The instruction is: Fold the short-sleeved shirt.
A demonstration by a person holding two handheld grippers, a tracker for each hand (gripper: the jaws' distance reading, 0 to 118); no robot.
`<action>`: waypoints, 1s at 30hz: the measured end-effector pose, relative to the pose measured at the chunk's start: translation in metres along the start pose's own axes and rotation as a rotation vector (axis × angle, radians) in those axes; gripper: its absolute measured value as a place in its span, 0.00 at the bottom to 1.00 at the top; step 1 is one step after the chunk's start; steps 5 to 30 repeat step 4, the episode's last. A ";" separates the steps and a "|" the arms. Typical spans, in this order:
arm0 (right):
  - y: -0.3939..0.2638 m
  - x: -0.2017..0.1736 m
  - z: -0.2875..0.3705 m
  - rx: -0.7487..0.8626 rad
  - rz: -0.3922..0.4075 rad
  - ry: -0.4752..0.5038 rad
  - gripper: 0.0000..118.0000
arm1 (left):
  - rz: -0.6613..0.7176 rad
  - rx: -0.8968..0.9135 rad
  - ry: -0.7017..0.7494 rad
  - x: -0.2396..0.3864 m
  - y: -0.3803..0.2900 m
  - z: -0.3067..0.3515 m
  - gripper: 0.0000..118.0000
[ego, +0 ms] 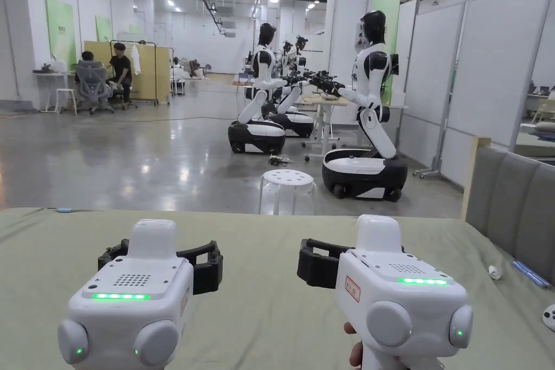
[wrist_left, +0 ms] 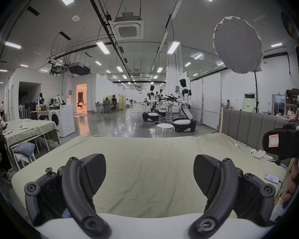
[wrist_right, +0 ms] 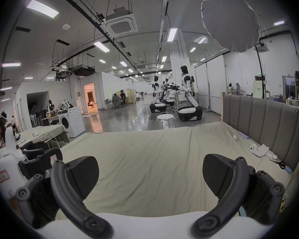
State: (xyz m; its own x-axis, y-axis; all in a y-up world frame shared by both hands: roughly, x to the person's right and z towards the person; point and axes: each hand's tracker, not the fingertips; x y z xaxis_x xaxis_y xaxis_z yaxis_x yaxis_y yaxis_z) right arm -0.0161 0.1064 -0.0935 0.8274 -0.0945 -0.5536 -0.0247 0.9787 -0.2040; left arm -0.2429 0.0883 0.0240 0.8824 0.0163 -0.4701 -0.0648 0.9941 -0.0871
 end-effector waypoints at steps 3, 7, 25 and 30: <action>0.003 0.000 0.002 0.017 -0.026 -0.011 1.00 | -0.002 0.005 0.003 -0.001 0.000 0.001 0.87; 0.004 -0.001 0.001 0.008 -0.025 -0.040 1.00 | -0.003 0.006 0.006 -0.001 0.001 0.001 0.87; 0.004 -0.001 0.001 0.008 -0.025 -0.040 1.00 | -0.003 0.006 0.006 -0.001 0.001 0.001 0.87; 0.004 -0.001 0.001 0.008 -0.025 -0.040 1.00 | -0.003 0.006 0.006 -0.001 0.001 0.001 0.87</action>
